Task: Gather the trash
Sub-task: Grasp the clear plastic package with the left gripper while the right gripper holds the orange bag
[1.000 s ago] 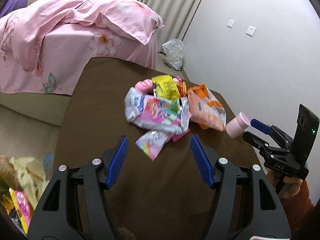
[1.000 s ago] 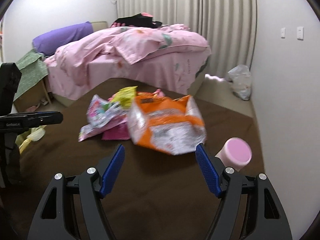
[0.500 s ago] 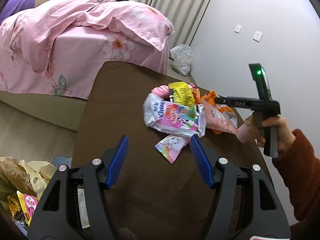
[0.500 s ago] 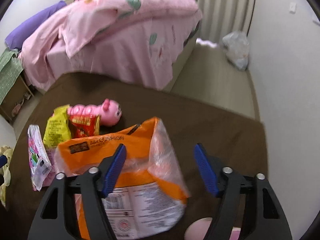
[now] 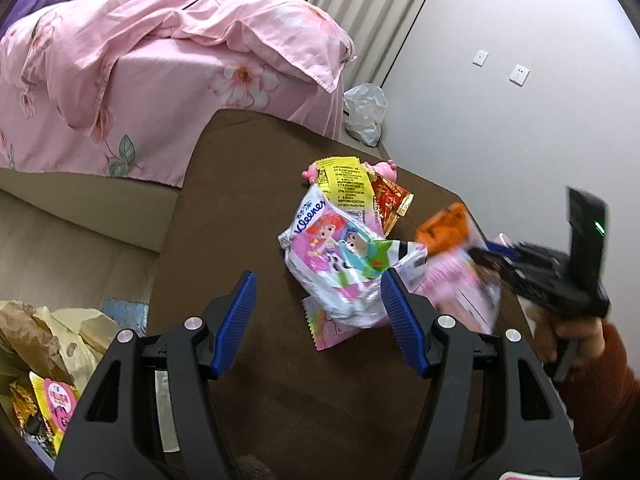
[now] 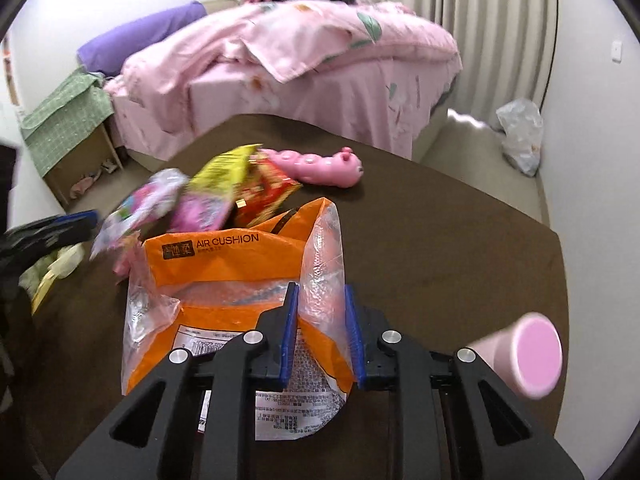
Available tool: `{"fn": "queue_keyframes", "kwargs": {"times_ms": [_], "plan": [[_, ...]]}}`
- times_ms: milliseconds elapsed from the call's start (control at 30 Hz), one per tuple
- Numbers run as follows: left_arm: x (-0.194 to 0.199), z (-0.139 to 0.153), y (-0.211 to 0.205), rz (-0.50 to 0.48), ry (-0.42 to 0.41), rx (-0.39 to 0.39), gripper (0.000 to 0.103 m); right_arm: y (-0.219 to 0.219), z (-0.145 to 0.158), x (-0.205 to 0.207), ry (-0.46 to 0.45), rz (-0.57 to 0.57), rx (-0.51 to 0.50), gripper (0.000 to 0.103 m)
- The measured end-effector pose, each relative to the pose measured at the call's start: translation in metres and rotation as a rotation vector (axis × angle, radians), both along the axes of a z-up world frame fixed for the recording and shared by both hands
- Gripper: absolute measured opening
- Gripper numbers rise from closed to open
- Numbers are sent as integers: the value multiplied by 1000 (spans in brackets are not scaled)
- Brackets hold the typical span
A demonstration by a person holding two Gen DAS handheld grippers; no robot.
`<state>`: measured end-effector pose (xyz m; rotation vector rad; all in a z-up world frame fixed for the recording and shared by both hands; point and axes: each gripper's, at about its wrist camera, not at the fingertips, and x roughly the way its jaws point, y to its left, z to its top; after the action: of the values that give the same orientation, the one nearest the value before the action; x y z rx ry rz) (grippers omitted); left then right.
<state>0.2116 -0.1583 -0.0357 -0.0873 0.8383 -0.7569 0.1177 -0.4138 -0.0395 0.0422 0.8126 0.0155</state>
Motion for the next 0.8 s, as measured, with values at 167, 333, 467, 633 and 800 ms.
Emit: {"fn": "queue_keyframes", "kwargs": {"times_ms": [167,333,467,633,800], "plan": [[5,0,-4,-4,51,-28,61,10,-1,-44,-37,-7,-8,22],[19,-5,-25,14,82,28,61,10,-13,-73,-40,-72,6,22],[16,-7,-27,44,123,61,61,9,-20,-90,-47,-120,-3,22],[-32,-12,-29,-42,112,167,61,-6,-24,-101,-65,-195,-1,22],[-60,-22,-41,-77,84,254,53,-18,-29,-117,-66,-173,94,22]]}}
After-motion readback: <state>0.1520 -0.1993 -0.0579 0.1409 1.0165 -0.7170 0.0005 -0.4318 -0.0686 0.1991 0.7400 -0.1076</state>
